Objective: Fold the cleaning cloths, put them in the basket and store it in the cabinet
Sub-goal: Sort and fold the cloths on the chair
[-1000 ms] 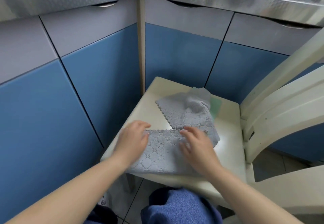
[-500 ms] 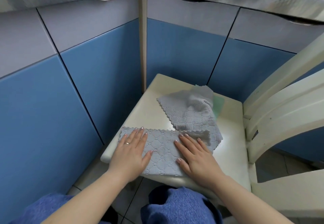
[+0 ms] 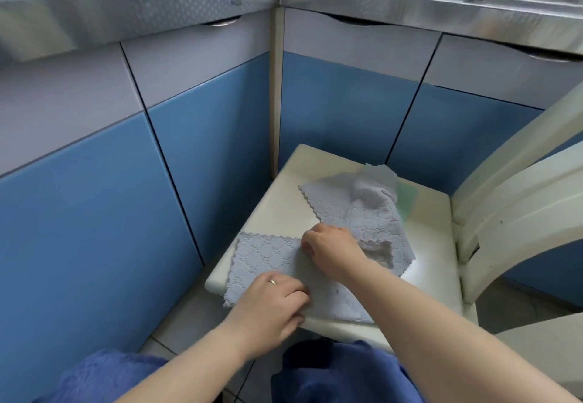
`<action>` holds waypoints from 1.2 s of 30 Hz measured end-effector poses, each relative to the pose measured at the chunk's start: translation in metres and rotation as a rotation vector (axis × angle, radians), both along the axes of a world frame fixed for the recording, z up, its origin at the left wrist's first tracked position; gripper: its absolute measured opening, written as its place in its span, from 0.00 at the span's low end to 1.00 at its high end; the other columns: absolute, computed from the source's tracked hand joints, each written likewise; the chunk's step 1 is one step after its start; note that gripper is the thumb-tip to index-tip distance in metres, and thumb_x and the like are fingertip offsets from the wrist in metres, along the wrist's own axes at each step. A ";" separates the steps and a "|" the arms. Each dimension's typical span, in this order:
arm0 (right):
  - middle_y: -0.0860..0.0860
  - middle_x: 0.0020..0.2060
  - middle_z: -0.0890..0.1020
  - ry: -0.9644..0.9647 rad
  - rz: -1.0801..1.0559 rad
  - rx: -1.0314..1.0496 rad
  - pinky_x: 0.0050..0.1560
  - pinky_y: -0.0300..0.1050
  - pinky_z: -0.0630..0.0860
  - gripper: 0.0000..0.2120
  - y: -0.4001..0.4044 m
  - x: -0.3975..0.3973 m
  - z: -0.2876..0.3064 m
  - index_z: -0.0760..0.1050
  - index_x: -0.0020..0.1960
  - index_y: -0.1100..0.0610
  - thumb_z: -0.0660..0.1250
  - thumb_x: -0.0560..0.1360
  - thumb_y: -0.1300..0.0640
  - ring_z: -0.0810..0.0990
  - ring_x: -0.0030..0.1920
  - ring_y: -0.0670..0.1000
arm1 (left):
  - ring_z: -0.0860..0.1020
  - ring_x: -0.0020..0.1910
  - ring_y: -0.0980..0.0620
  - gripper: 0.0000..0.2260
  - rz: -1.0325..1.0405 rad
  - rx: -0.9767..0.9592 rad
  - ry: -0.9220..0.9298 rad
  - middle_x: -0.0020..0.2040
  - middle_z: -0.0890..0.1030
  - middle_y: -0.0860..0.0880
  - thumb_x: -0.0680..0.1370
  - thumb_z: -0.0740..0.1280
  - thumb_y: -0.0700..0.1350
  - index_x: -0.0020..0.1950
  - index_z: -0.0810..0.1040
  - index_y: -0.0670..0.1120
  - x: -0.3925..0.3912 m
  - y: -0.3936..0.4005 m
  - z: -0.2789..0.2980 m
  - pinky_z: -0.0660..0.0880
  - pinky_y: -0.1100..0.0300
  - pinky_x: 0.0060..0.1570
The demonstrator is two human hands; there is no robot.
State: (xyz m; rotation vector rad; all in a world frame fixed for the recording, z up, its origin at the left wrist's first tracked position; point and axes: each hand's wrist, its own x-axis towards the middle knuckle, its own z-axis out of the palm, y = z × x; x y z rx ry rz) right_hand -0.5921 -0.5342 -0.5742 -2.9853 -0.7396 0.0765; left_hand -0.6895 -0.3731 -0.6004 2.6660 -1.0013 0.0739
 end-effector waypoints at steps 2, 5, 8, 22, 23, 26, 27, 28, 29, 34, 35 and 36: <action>0.54 0.55 0.76 -0.013 -0.004 -0.005 0.47 0.47 0.66 0.13 0.004 0.002 -0.003 0.76 0.57 0.52 0.57 0.77 0.58 0.76 0.54 0.58 | 0.79 0.47 0.58 0.09 0.003 0.048 -0.019 0.50 0.79 0.60 0.69 0.62 0.54 0.45 0.77 0.55 0.002 0.014 0.002 0.63 0.61 0.57; 0.55 0.56 0.75 -0.020 0.029 -0.039 0.45 0.47 0.63 0.15 0.006 0.003 -0.005 0.74 0.62 0.51 0.54 0.79 0.56 0.75 0.54 0.58 | 0.78 0.55 0.61 0.15 0.018 0.183 -0.039 0.57 0.79 0.60 0.69 0.66 0.59 0.53 0.77 0.57 0.004 0.044 0.001 0.69 0.56 0.61; 0.55 0.56 0.74 -0.014 0.037 -0.052 0.45 0.46 0.62 0.17 0.006 0.004 -0.006 0.71 0.66 0.50 0.53 0.80 0.57 0.74 0.55 0.58 | 0.77 0.60 0.56 0.32 0.051 0.346 -0.050 0.61 0.79 0.56 0.61 0.73 0.62 0.62 0.74 0.53 0.012 0.072 0.001 0.73 0.50 0.61; 0.53 0.45 0.79 -0.032 0.161 -0.169 0.39 0.45 0.67 0.11 -0.023 -0.040 -0.003 0.77 0.57 0.54 0.60 0.76 0.56 0.77 0.47 0.59 | 0.44 0.77 0.45 0.36 0.233 0.523 -0.036 0.78 0.44 0.45 0.75 0.60 0.39 0.77 0.43 0.49 0.023 0.071 -0.007 0.40 0.45 0.72; 0.53 0.46 0.80 -0.060 0.168 -0.163 0.41 0.47 0.72 0.12 -0.026 -0.045 -0.004 0.79 0.55 0.53 0.65 0.73 0.55 0.79 0.47 0.59 | 0.46 0.77 0.44 0.38 0.213 0.510 -0.072 0.78 0.46 0.44 0.73 0.62 0.36 0.77 0.45 0.49 0.022 0.070 -0.006 0.43 0.44 0.73; 0.55 0.64 0.75 0.001 0.244 -0.145 0.61 0.56 0.73 0.25 -0.032 -0.062 -0.002 0.74 0.65 0.49 0.62 0.68 0.50 0.74 0.65 0.58 | 0.66 0.71 0.41 0.45 0.168 0.470 -0.179 0.71 0.68 0.41 0.58 0.74 0.33 0.73 0.61 0.47 0.021 0.072 -0.009 0.64 0.41 0.66; 0.55 0.72 0.65 0.078 0.254 -0.163 0.70 0.57 0.63 0.31 -0.032 -0.067 0.000 0.65 0.72 0.47 0.55 0.69 0.48 0.63 0.73 0.56 | 0.69 0.69 0.42 0.46 0.149 0.449 -0.216 0.69 0.71 0.42 0.56 0.75 0.33 0.72 0.64 0.47 0.021 0.074 -0.013 0.67 0.41 0.64; 0.53 0.76 0.55 0.178 0.244 -0.195 0.74 0.56 0.52 0.34 -0.031 -0.073 0.004 0.55 0.75 0.46 0.51 0.68 0.46 0.52 0.76 0.54 | 0.71 0.67 0.43 0.46 0.127 0.436 -0.233 0.68 0.73 0.42 0.54 0.76 0.33 0.71 0.66 0.46 0.020 0.073 -0.013 0.69 0.42 0.62; 0.51 0.77 0.47 0.221 0.232 -0.215 0.75 0.56 0.45 0.37 -0.031 -0.076 0.004 0.46 0.77 0.45 0.52 0.69 0.46 0.44 0.77 0.52 | 0.73 0.66 0.43 0.45 0.107 0.430 -0.233 0.67 0.74 0.42 0.53 0.76 0.34 0.70 0.69 0.46 0.018 0.072 -0.011 0.70 0.42 0.60; 0.58 0.70 0.69 0.114 0.257 -0.291 0.64 0.57 0.69 0.47 -0.025 -0.098 -0.012 0.60 0.74 0.50 0.71 0.57 0.46 0.69 0.69 0.57 | 0.72 0.67 0.48 0.37 0.055 0.361 -0.101 0.68 0.73 0.47 0.63 0.77 0.47 0.70 0.67 0.49 0.015 0.080 -0.014 0.70 0.41 0.61; 0.57 0.67 0.73 0.066 0.246 -0.248 0.60 0.55 0.74 0.45 -0.024 -0.099 -0.016 0.64 0.72 0.50 0.72 0.56 0.47 0.74 0.66 0.56 | 0.71 0.68 0.50 0.31 0.052 0.315 -0.109 0.69 0.73 0.49 0.69 0.71 0.51 0.71 0.66 0.50 0.015 0.085 -0.015 0.68 0.42 0.64; 0.55 0.65 0.76 0.039 0.248 -0.186 0.58 0.54 0.76 0.41 -0.022 -0.099 -0.018 0.68 0.69 0.49 0.72 0.57 0.48 0.76 0.64 0.55 | 0.70 0.68 0.53 0.26 0.065 0.284 -0.112 0.68 0.73 0.51 0.74 0.64 0.53 0.70 0.67 0.51 0.015 0.090 -0.017 0.67 0.44 0.66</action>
